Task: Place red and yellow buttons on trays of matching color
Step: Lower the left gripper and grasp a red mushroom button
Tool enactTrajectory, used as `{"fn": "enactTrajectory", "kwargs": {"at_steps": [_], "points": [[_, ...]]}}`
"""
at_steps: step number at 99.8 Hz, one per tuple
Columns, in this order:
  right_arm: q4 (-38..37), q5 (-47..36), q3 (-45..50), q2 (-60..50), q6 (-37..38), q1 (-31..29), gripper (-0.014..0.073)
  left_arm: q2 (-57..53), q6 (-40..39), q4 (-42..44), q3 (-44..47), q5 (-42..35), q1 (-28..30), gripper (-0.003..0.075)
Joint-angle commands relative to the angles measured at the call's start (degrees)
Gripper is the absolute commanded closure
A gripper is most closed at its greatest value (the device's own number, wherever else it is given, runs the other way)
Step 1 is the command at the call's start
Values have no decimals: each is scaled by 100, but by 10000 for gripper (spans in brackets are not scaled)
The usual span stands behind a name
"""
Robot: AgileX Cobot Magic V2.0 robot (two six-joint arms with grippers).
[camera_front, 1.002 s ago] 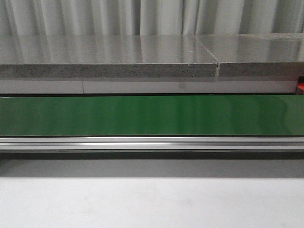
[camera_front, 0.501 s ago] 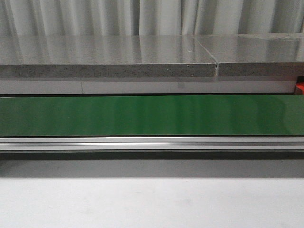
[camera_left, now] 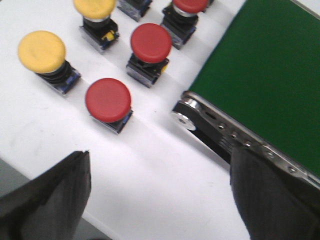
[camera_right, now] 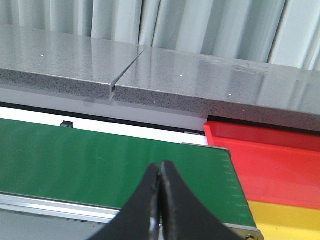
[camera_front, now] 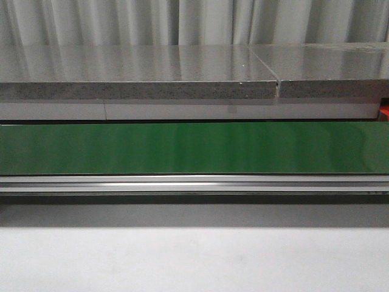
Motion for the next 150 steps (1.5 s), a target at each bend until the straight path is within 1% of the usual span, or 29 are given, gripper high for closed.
{"fn": "enactTrajectory", "kwargs": {"at_steps": [1, 21, 33, 47, 59, 79, 113, 118, 123, 130, 135, 137, 138, 139, 142, 150], "points": [[-52, -461, -53, 1, -5, 5, 662, 157, 5, 22, -196, -394, 182, 155], [-52, -461, -53, 1, -5, 5, 662, 718, 5, 39, -196, -656, 334, 155], [-52, -461, -53, 1, -5, 5, 662, 1084, 5, 39, -196, -906, 555, 155], [-52, -461, -53, 1, -5, 5, 662, 1541, 5, 39, -196, -985, 733, 155], [-52, -461, -53, 1, -5, 5, 662, 1943, 5, 39, -219, -1170, 733, 155], [-52, -461, -53, 1, -5, 5, 662, 2492, 5, 39, -492, -1178, 733, 155], [-52, -461, -53, 1, -5, 5, 662, 2826, 5, 39, -624, -1289, 733, 159], [-52, -461, -53, 1, -5, 5, 662, 2826, 5, 39, -624, -1314, 733, 186], [-52, -461, -53, 1, -5, 5, 662, 2826, 5, 39, -624, -1326, 733, 238], [-52, -461, -53, 1, -5, 5, 662, 2826, 5, 39, -624, -1326, 733, 338], [-52, -461, -53, 1, -5, 5, 662, 2826, 5, 39, -624, -1326, 733, 423], [-52, -461, -53, 1, -5, 5, 662, 2826, 5, 39, -624, -1326, 733, 444], [-52, -461, -53, 1, -5, 5, 662, 2826, 5, 39, -624, -1326, 733, 475], [-52, -461, -53, 1, -5, 5, 662, 2826, 5, 39, -624, -1326, 733, 475], [-52, -461, -53, 1, -5, 5, 662, 2826, 5, 39, -624, -1326, 733, 524], [-52, -461, -53, 1, -5, 5, 662, 2826, 5, 39, -624, -1225, 723, 618]]}}
